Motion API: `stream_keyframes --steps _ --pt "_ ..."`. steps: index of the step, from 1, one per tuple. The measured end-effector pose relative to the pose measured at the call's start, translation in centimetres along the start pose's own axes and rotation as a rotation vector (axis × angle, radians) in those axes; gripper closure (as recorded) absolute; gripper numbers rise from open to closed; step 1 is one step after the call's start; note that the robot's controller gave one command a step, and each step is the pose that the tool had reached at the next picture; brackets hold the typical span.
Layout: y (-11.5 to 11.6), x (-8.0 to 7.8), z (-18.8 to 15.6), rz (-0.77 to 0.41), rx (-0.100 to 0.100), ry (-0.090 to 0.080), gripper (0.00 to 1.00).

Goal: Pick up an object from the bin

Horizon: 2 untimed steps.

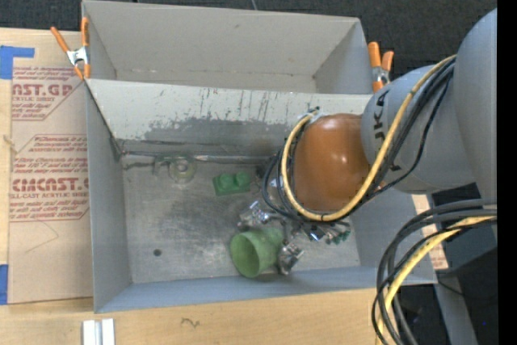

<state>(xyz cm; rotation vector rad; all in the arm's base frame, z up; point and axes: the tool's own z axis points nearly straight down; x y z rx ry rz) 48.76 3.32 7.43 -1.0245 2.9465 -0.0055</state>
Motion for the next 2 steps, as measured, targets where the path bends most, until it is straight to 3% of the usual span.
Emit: stream_keyframes --steps 1,2 --pt "0.0 0.1 -0.1 0.003 -0.001 0.004 1.0" --pt "-4.1 -0.4 -16.1 -0.419 -0.01 0.012 1.0"
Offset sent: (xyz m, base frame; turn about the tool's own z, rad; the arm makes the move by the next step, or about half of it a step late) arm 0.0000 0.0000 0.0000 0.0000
